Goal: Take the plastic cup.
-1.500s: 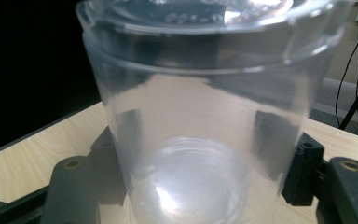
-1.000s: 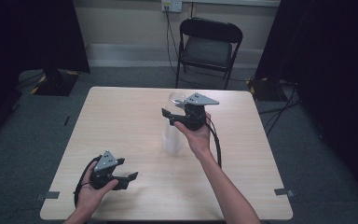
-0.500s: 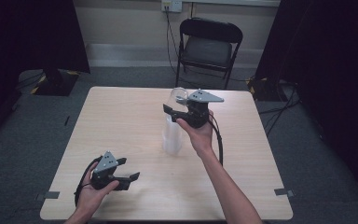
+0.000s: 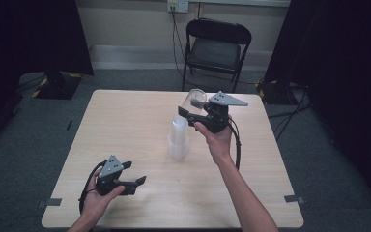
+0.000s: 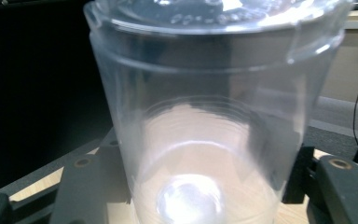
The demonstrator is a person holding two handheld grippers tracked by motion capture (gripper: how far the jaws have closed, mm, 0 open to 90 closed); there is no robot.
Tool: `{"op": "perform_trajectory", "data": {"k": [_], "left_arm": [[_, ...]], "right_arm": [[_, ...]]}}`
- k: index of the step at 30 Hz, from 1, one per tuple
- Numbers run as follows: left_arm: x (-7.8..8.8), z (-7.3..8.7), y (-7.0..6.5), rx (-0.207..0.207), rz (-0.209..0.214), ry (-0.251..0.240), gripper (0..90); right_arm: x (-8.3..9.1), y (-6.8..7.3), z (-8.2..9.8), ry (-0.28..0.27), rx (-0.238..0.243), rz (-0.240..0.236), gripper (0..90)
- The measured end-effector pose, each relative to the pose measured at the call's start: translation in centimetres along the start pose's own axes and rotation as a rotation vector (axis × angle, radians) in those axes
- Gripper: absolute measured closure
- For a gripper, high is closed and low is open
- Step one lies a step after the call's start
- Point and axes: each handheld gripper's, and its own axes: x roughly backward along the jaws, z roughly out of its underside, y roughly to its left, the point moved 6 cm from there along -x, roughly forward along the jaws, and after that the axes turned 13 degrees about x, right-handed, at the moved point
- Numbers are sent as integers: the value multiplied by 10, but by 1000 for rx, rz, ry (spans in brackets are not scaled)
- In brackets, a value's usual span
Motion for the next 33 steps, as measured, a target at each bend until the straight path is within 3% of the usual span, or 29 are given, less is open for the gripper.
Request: {"op": "perform_trajectory", "data": {"k": [2, 9, 14, 15, 17, 19, 23, 27, 29, 30, 32, 33], "left_arm": [[-1, 0, -2, -26, 2, 5, 209], [-1, 7, -10, -34, 33, 25, 198], [1, 5, -9, 2, 54, 11, 187], [1, 4, -10, 37, 66, -1, 187], [1, 4, -10, 58, 53, 8, 207], [2, 4, -11, 45, 47, -3, 234], [2, -3, -14, 71, 55, -68, 232], [2, -7, -18, 57, 59, -90, 196], [-2, -8, -19, 25, 28, -71, 201], [-3, -10, -20, 29, 28, -75, 213], [-5, -13, -24, 42, 54, -75, 221], [-7, -16, -27, 27, 66, -73, 221]], "right_arm": [[5, 0, 0, 5, -2, 0, 379], [24, 0, 9, -3, -35, 10, 383], [38, -3, 18, -20, -73, 17, 385], [40, -3, 21, -12, -82, 6, 385], [45, -2, 24, -8, -92, 4, 385], [49, -2, 28, -5, -115, -3, 385], [55, 1, 38, -16, -178, -28, 387], [59, 7, 51, -2, -216, -58, 390], [61, 11, 56, -6, -223, -58, 389], [62, 13, 57, -19, -225, -69, 390], [65, 16, 60, -20, -227, -73, 389], [66, 18, 61, -17, -232, -77, 389]]}}
